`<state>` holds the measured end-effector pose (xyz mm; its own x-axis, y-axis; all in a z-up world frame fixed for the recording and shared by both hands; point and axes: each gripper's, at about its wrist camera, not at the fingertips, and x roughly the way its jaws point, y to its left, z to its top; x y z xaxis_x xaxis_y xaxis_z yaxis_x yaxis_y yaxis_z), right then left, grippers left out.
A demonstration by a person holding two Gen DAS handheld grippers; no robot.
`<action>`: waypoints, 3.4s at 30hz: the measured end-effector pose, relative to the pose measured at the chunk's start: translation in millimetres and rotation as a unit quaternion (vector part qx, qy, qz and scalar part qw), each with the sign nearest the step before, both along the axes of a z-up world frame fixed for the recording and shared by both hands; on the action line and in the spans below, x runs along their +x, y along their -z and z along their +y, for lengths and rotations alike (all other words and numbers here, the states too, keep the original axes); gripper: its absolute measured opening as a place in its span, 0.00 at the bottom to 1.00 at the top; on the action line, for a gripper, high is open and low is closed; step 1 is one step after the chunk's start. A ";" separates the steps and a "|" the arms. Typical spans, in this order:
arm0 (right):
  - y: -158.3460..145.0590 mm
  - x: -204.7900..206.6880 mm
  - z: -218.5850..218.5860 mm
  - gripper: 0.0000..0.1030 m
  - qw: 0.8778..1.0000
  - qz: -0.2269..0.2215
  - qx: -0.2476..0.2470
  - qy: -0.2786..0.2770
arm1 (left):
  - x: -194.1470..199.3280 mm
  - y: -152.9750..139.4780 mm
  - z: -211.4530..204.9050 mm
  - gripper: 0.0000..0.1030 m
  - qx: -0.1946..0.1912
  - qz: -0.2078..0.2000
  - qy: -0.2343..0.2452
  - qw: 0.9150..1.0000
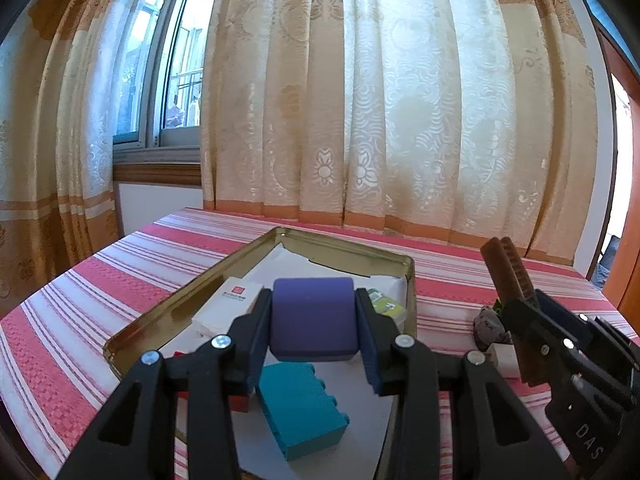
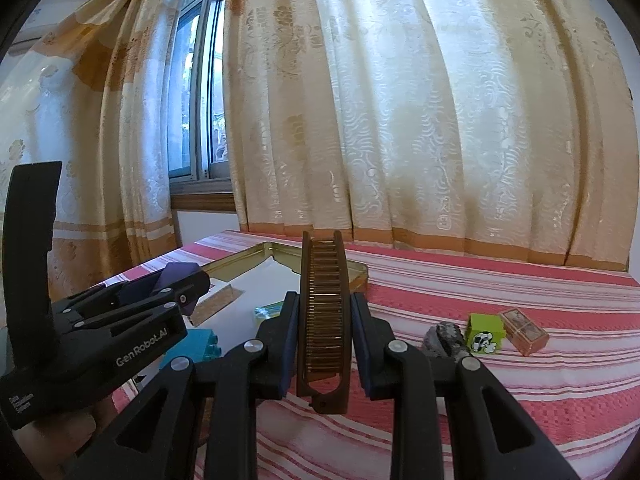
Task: Organize rigid objects
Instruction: 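Carry the purple block over the tray with the left tool while the right tool carries the comb, then lower the purple block into the tray with the left tool while the right tool lowers the comb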
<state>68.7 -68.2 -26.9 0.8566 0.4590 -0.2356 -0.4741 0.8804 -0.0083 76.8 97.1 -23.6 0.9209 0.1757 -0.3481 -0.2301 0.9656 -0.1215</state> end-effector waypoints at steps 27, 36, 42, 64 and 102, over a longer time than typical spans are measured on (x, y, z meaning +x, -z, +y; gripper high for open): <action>1.4 -1.0 18.5 0.27 1.000 0.002 -0.007 -0.020 | -2.8 1.7 16.9 0.38 -0.008 0.003 -0.006 1.000; 1.9 -1.9 25.7 0.27 1.000 0.003 -0.010 -0.027 | -3.0 1.6 20.8 0.38 -0.010 0.008 -0.006 1.000; 2.0 0.1 28.8 0.27 0.999 0.006 -0.010 -0.032 | -3.4 3.1 29.4 0.38 -0.006 0.013 -0.018 1.000; 4.8 6.5 55.8 0.27 0.998 0.015 -0.034 -0.054 | 9.1 9.9 53.4 0.38 0.000 0.054 -0.037 0.998; 12.7 74.2 78.7 0.62 0.991 0.124 -0.020 -0.055 | 50.5 11.5 51.4 0.71 0.087 0.137 -0.047 0.986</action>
